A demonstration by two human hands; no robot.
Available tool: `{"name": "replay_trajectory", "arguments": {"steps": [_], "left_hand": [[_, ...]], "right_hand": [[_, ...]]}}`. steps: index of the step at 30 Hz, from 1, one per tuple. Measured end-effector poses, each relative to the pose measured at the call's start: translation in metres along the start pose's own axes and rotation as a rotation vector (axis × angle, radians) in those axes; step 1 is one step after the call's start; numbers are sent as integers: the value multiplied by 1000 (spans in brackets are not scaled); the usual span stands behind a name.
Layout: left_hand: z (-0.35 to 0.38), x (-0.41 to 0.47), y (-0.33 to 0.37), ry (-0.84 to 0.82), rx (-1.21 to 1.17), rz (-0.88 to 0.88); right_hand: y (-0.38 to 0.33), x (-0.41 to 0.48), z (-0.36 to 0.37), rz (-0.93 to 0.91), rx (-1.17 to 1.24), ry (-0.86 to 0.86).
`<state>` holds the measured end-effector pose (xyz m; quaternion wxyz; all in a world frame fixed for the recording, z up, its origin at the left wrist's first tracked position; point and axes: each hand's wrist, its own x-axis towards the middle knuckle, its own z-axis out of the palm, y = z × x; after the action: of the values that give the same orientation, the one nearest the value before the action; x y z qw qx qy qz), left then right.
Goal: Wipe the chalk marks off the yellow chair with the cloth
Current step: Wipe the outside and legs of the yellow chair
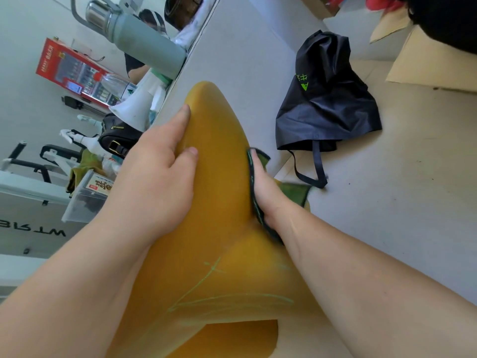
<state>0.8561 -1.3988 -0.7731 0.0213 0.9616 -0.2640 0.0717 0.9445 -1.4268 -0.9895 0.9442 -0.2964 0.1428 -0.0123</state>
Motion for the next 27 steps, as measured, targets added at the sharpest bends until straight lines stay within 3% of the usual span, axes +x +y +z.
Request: {"name": "replay_trajectory", "arguments": {"steps": [3,7,10,14,18,20,24,27], "left_hand": [[-1,1,-2,4,-30,5],[-1,0,-5,22,31,39],[2,-2,-4,35,171,86],[4,-2,-1,35,262,105],[1,-2,0,21,197,95],[-2,-1,-2,14,89,61],[-12,-11,-11,-88,-185,12],[-18,-43,-28,-139,-174,94]], "right_hand": [[25,-18,1,29,11,13],[3,-47,33,-406,-40,141],[-49,-43,47,-604,-213,89],[-75,-25,29,-518,-187,-11],[0,-44,10,-168,-173,69],[30,-59,13,-107,-235,91],[49,-101,36,-276,-377,169],[54,-137,46,-457,-498,154]]}}
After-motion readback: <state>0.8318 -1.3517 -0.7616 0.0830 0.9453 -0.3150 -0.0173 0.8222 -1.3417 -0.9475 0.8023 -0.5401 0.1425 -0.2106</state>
